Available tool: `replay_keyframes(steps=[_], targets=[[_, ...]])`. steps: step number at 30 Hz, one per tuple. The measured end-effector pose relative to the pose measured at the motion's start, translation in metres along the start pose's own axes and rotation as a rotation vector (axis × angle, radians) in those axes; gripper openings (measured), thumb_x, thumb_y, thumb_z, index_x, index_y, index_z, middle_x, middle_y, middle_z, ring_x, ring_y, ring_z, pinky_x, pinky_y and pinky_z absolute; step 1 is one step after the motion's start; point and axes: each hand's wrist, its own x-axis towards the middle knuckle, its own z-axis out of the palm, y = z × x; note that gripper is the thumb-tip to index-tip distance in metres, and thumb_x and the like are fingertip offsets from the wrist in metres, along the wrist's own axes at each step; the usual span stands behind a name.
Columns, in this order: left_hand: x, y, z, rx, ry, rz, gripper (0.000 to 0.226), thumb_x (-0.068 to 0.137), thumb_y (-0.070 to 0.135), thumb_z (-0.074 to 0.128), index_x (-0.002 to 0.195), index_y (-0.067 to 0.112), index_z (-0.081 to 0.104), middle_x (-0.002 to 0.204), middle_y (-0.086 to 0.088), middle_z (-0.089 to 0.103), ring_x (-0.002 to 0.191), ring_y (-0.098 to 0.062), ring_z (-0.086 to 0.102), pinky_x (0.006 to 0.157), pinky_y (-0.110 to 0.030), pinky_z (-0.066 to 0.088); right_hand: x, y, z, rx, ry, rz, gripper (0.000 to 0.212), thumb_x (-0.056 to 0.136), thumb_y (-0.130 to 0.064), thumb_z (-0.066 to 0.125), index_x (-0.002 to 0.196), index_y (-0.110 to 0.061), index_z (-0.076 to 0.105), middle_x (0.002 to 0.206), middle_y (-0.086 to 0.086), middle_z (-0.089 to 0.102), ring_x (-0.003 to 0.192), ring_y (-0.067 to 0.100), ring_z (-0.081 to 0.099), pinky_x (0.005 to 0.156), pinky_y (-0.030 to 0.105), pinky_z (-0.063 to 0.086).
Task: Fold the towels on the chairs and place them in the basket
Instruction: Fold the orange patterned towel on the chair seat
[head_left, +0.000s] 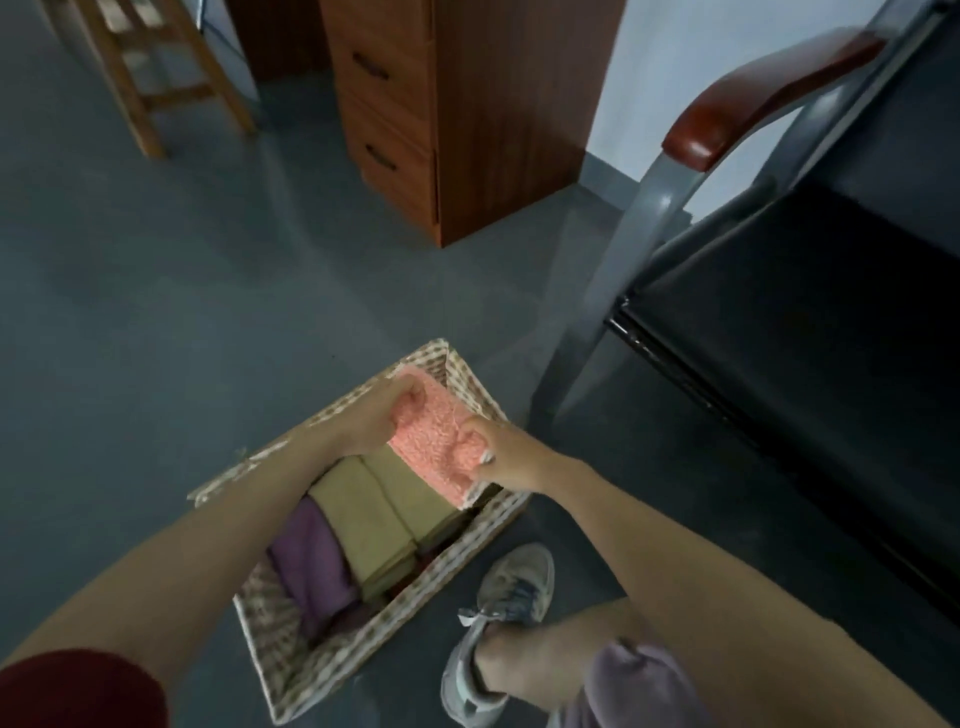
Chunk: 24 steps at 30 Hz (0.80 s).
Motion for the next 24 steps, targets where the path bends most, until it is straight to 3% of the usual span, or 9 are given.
replay_keyframes(steps=[2, 4, 6, 8, 12, 15, 17, 20, 24], targets=[[-0.009, -0.022, 0.006, 0.037, 0.010, -0.034, 0.057, 0.063, -0.021, 0.040, 0.102, 0.021, 0.045, 0.104, -0.005, 0.046, 0.095, -0.022, 0.042, 0.075, -0.026, 0.029, 0.017, -0.008, 0.014, -0.007, -0.069, 0.009, 0.049, 0.084, -0.015, 0.062, 0.123, -0.033, 0.038, 0.123, 0.005, 0.055, 0.099, 0.028, 0.061, 0.083, 0.047, 0.050], [-0.018, -0.034, 0.012, 0.069, -0.016, -0.098, 0.059, 0.064, -0.019, 0.038, 0.103, 0.024, 0.044, 0.104, -0.007, 0.042, 0.093, -0.023, 0.040, 0.074, -0.029, 0.030, 0.025, -0.013, 0.026, -0.020, -0.143, 0.031, 0.043, 0.084, -0.012, 0.060, 0.116, -0.032, 0.038, 0.119, 0.008, 0.056, 0.078, 0.025, 0.061, 0.065, 0.041, 0.050], [-0.027, -0.047, 0.022, 0.104, -0.052, -0.170, 0.056, 0.067, -0.015, 0.038, 0.102, 0.027, 0.044, 0.103, -0.006, 0.040, 0.092, -0.026, 0.042, 0.072, -0.032, 0.035, 0.037, -0.016, 0.044, -0.031, -0.233, 0.052, 0.040, 0.086, -0.008, 0.057, 0.113, -0.031, 0.038, 0.106, 0.010, 0.057, 0.057, 0.017, 0.045, 0.051, 0.033, 0.036], [-0.031, -0.050, 0.034, 0.112, -0.082, -0.237, 0.054, 0.071, -0.014, 0.042, 0.105, 0.028, 0.044, 0.103, -0.006, 0.039, 0.091, -0.027, 0.046, 0.076, -0.035, 0.041, 0.042, -0.014, 0.054, -0.046, -0.256, 0.085, 0.040, 0.088, -0.004, 0.054, 0.112, -0.030, 0.037, 0.094, 0.008, 0.055, 0.054, 0.014, 0.039, 0.048, 0.031, 0.032], [0.000, -0.046, 0.054, 0.140, -0.037, -0.252, 0.056, 0.074, -0.011, 0.048, 0.119, 0.022, 0.044, 0.109, -0.005, 0.037, 0.095, -0.027, 0.047, 0.084, -0.038, 0.043, 0.056, 0.004, 0.055, -0.114, -0.133, 0.121, 0.045, 0.089, 0.000, 0.048, 0.123, -0.026, 0.036, 0.093, 0.005, 0.052, 0.068, 0.020, 0.052, 0.054, 0.032, 0.040], [0.036, -0.037, 0.064, 0.162, -0.011, -0.199, 0.054, 0.075, -0.008, 0.051, 0.117, 0.026, 0.041, 0.114, -0.006, 0.038, 0.097, -0.028, 0.046, 0.086, -0.043, 0.044, 0.060, 0.017, 0.042, -0.204, -0.021, 0.187, 0.059, 0.090, 0.000, 0.041, 0.140, -0.028, 0.025, 0.119, 0.013, 0.051, 0.100, 0.031, 0.056, 0.077, 0.040, 0.048], [0.054, -0.031, 0.070, 0.270, -0.004, -0.152, 0.046, 0.083, 0.007, 0.055, 0.121, 0.029, 0.040, 0.124, -0.006, 0.038, 0.107, -0.034, 0.047, 0.091, -0.043, 0.043, 0.059, 0.023, 0.038, -0.251, 0.020, 0.217, 0.060, 0.091, -0.003, 0.037, 0.144, -0.027, 0.022, 0.133, 0.017, 0.046, 0.115, 0.034, 0.051, 0.092, 0.046, 0.047], [0.066, -0.029, 0.080, 0.432, 0.024, -0.215, 0.051, 0.096, 0.039, 0.043, 0.142, 0.022, 0.032, 0.149, -0.007, 0.031, 0.133, -0.032, 0.034, 0.109, -0.043, 0.030, 0.057, 0.015, 0.043, -0.430, 0.044, 0.205, 0.051, 0.095, -0.010, 0.042, 0.144, -0.019, 0.031, 0.143, 0.018, 0.032, 0.127, 0.034, 0.039, 0.098, 0.044, 0.044], [0.060, -0.018, 0.095, 0.471, 0.141, -0.281, 0.044, 0.100, 0.019, 0.039, 0.144, 0.012, 0.034, 0.157, -0.014, 0.002, 0.144, -0.031, 0.005, 0.118, -0.044, 0.012, 0.065, 0.000, 0.056, -0.669, 0.040, 0.159, 0.046, 0.097, -0.021, 0.043, 0.141, -0.010, 0.041, 0.149, 0.015, 0.021, 0.136, 0.032, 0.021, 0.109, 0.041, 0.031]])
